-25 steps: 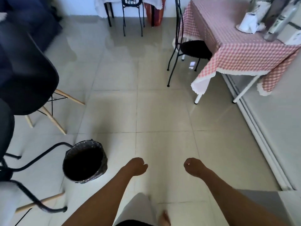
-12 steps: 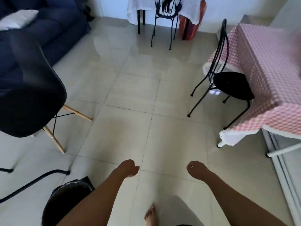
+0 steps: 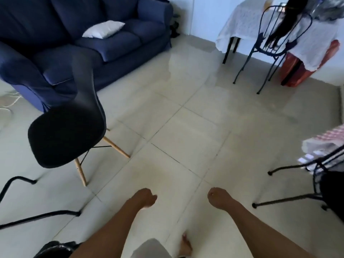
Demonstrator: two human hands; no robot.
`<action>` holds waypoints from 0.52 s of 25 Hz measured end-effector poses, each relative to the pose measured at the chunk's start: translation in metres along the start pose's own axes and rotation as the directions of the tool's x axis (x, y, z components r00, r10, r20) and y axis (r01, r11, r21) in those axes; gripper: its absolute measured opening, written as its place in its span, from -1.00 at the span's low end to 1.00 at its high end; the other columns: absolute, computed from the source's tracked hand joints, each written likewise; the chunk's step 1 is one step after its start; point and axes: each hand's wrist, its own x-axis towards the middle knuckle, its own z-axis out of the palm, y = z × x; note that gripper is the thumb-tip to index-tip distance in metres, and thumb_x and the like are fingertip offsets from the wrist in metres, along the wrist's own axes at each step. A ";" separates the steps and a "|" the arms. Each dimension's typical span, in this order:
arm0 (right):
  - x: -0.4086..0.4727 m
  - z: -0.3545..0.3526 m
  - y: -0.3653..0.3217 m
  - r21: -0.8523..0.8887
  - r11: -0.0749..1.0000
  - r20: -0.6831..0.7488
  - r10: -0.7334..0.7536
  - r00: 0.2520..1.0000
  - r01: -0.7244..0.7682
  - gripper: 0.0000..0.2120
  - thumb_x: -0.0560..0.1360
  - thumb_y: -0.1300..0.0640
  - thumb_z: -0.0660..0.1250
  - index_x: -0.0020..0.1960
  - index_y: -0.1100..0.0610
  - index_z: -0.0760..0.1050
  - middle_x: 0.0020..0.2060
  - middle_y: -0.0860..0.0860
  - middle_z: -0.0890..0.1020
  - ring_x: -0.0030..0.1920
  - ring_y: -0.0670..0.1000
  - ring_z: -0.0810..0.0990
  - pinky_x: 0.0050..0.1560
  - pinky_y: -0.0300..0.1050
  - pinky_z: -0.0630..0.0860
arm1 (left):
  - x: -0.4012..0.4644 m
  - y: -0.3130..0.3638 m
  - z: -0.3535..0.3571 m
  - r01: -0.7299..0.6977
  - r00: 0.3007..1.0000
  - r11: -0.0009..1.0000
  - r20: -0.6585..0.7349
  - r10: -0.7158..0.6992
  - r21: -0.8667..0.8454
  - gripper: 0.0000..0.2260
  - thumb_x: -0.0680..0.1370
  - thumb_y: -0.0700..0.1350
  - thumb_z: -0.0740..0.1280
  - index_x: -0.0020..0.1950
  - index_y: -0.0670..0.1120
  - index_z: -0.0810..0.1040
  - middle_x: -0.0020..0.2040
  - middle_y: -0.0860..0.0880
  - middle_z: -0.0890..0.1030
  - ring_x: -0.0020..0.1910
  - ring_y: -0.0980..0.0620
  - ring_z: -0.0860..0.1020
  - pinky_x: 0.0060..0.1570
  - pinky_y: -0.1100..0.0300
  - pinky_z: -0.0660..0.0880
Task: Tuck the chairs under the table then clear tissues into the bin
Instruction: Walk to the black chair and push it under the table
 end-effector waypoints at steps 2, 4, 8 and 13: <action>0.047 -0.045 -0.026 -0.061 0.997 0.002 -0.054 0.999 0.054 -0.67 0.58 0.17 0.07 0.21 0.27 0.49 0.26 0.16 0.54 0.28 0.08 0.50 0.27 -0.18 0.38 | 0.021 0.016 -0.039 0.010 1.000 0.995 -0.014 -0.011 -0.097 -0.53 0.64 0.06 0.07 0.39 -0.23 0.41 0.45 -0.18 0.38 0.43 -0.12 0.34 0.41 0.13 0.29; 0.096 -0.082 -0.058 -0.127 0.984 -0.011 -0.131 0.991 0.128 -0.71 0.56 0.16 0.11 0.15 0.23 0.53 0.21 0.15 0.59 0.23 0.09 0.54 0.22 -0.17 0.42 | 0.050 0.024 -0.075 0.027 0.999 0.989 -0.035 -0.032 -0.142 -0.53 0.64 0.06 0.06 0.39 -0.23 0.41 0.46 -0.18 0.37 0.43 -0.12 0.34 0.40 0.13 0.28; 0.187 -0.142 -0.122 -0.154 0.965 -0.016 -0.219 0.976 0.214 -0.68 0.57 0.08 0.15 0.26 0.13 0.50 0.26 0.09 0.57 0.29 0.06 0.50 0.32 -0.16 0.37 | 0.123 0.021 -0.141 0.104 0.992 0.970 -0.053 -0.118 -0.218 -0.51 0.65 0.07 0.03 0.43 -0.23 0.35 0.49 -0.18 0.31 0.47 -0.12 0.28 0.45 0.12 0.23; 0.279 -0.218 -0.195 -0.182 0.942 -0.017 -0.291 0.957 0.283 -0.65 0.57 0.05 0.15 0.30 0.11 0.47 0.28 0.14 0.52 0.31 0.10 0.47 0.33 -0.11 0.40 | 0.189 0.014 -0.244 0.162 0.973 0.931 -0.105 -0.207 -0.328 -0.53 0.65 0.03 0.03 0.39 -0.27 0.38 0.44 -0.23 0.38 0.43 -0.16 0.34 0.41 0.08 0.29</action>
